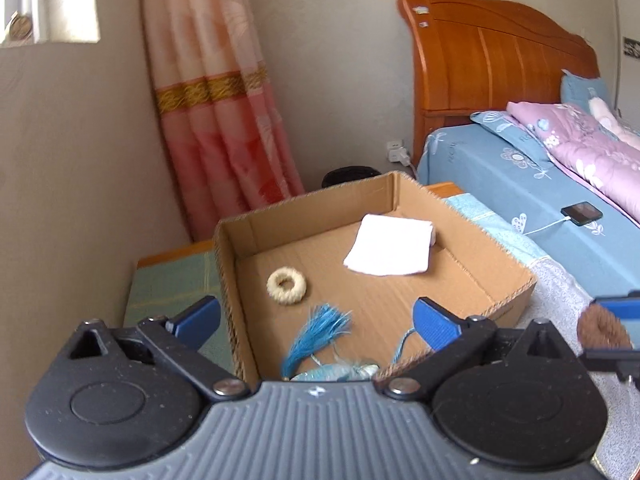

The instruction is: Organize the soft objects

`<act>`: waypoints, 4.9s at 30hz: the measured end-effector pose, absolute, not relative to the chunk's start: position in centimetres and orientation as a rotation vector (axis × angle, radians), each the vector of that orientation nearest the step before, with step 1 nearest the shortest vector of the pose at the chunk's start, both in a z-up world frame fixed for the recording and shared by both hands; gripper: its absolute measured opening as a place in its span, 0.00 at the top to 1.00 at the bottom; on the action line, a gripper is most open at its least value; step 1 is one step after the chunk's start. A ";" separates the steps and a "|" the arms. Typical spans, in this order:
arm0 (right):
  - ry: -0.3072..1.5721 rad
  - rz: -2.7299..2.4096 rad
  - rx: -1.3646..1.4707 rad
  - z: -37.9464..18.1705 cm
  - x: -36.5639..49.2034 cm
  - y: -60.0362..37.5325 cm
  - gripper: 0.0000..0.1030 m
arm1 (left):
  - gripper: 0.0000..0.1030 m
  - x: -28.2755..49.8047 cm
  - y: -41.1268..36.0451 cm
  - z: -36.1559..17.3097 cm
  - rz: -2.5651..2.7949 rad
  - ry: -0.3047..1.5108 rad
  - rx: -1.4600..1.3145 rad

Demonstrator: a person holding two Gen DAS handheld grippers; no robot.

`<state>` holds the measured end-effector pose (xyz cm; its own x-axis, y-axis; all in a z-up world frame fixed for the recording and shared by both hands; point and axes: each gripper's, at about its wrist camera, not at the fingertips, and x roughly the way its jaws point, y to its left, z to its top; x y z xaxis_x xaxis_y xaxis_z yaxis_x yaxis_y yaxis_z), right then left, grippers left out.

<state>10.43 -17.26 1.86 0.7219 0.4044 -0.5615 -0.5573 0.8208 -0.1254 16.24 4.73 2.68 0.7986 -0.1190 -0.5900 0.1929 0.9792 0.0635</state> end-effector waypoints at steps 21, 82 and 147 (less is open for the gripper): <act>0.607 0.505 -0.299 4.0 22.6 -10.7 0.62 | 0.01 8.2 8.3 0.2 -0.017 0.672 0.077; 0.857 0.335 -0.275 -4.8 14.6 -12.9 0.00 | 0.01 6.3 6.4 -1.3 -0.055 0.745 0.075; 0.781 0.637 -0.297 -8.0 8.1 -14.2 0.02 | 0.01 15.7 2.2 -5.9 -0.091 0.842 0.019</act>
